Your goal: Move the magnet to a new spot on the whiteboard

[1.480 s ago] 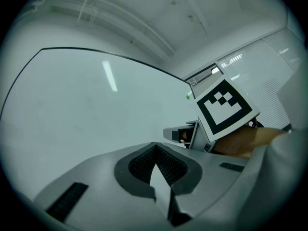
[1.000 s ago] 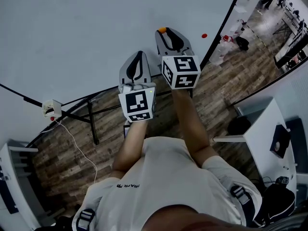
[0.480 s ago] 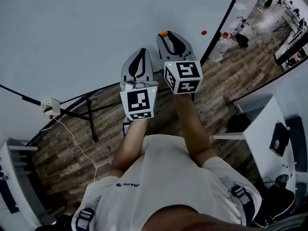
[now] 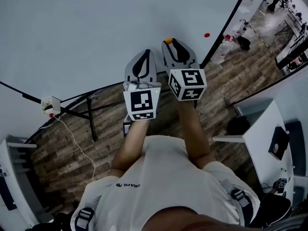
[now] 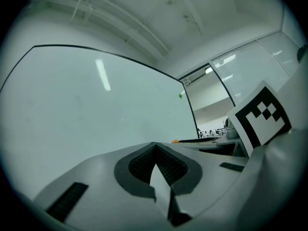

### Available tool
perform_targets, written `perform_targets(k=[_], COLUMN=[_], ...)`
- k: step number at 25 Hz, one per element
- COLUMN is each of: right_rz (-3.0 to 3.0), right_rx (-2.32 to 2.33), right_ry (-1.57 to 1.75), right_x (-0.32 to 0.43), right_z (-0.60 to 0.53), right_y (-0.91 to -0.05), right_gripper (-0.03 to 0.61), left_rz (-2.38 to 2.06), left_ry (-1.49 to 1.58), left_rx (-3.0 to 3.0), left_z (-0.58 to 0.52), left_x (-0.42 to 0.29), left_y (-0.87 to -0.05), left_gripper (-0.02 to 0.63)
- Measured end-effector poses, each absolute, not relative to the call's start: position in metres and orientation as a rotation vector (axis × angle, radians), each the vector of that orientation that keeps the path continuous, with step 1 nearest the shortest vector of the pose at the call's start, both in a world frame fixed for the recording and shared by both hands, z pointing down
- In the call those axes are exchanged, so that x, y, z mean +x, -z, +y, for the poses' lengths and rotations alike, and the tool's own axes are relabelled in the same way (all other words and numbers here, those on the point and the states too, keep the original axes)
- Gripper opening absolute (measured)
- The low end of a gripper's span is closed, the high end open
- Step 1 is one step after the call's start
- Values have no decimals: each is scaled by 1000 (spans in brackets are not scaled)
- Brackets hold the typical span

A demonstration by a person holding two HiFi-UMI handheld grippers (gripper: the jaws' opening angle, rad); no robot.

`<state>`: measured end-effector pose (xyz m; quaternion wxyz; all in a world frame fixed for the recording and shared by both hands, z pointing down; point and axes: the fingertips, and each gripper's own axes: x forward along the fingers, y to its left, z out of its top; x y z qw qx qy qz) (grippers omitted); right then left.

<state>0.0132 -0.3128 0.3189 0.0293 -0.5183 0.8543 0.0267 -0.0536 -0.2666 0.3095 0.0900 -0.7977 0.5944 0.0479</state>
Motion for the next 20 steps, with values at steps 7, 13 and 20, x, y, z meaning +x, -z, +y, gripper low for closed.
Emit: perform_targets(k=[7,13,20], right_rz=[2647,2651,2646], right_rx=[-1609,-1597,-1572], right_ry=[-149,-147,-141], right_x=[18,26,24], right_z=[-306,-299,-293], right_y=[-318,-322,-322], right_gripper=[127,127,127], left_rz=[1758,1752,1754], left_ry=[-141,-127,-128], left_rx=[-2386,-2399,-2398], left_z=[-270,-269,-272], left_x=[-45,-40,-43], left_y=[-310,-313,-315], left_gripper=[3,3,3])
